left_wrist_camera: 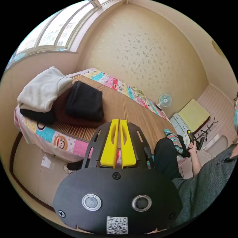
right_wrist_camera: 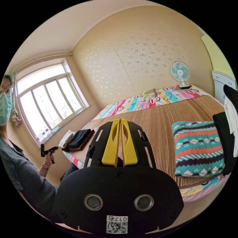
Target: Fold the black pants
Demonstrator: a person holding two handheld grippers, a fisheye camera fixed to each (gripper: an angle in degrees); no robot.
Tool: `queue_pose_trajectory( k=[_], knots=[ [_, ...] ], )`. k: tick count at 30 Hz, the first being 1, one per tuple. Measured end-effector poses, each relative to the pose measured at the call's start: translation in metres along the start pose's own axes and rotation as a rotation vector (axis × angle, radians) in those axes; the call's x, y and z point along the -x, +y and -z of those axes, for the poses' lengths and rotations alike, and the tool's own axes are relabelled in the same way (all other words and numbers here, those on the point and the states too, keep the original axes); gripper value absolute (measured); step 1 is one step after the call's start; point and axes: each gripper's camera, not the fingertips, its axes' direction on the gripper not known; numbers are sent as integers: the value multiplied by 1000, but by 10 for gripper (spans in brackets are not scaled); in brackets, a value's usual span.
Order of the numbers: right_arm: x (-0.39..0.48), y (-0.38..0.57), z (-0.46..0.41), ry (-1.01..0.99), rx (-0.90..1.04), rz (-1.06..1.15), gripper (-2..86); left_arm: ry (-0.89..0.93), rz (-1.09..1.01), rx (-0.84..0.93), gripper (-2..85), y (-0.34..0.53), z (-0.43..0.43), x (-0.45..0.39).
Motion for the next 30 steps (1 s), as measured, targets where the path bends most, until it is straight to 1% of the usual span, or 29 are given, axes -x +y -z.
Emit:
queue_pose_trajectory(
  k=[1,2,3,4,5,6,8,9,10,13,17,19,21,24,27,30],
  knots=[
    [-28,10,20,20,-6,-33,16,66,-48,1,-8,-4,-10,-22],
    [-65,21,35,50,36,-179,21,104,-73,12,-8,-6,-16,-32],
    [-85,28,42,69,56,-282,26,181,-121,52,-7,-9,-31,-53],
    [-114,44,61,83,40,-435,36,256,-159,101,-7,-10,-46,-72],
    [-129,60,87,88,-33,-509,49,289,-172,122,-7,-10,-53,-80],
    [-133,66,101,103,-75,-527,55,339,-184,148,-7,-8,-62,-96],
    [-147,79,161,255,-204,-613,85,390,-195,165,-8,-5,-70,-115],
    [-151,80,176,294,-232,-638,92,409,-205,173,-9,-3,-72,-124],
    [-161,80,207,344,-297,-683,106,421,-214,180,-9,-1,-73,-132],
    [-194,65,279,351,-412,-745,136,426,-213,195,-6,1,-73,-141],
    [-228,37,352,477,-473,-803,148,396,-174,205,14,0,-74,-140],
    [-237,28,372,524,-501,-821,149,390,-125,201,42,-2,-76,-137],
    [-245,21,387,574,-524,-838,148,404,-96,192,51,-5,-77,-136],
    [-263,12,405,515,-572,-880,144,426,-55,182,54,-7,-79,-133],
    [-269,4,418,507,-631,-933,126,425,-39,176,54,-9,-76,-131],
    [-280,-3,422,464,-613,-1022,107,400,-44,167,54,-14,-69,-127]
  ],
)
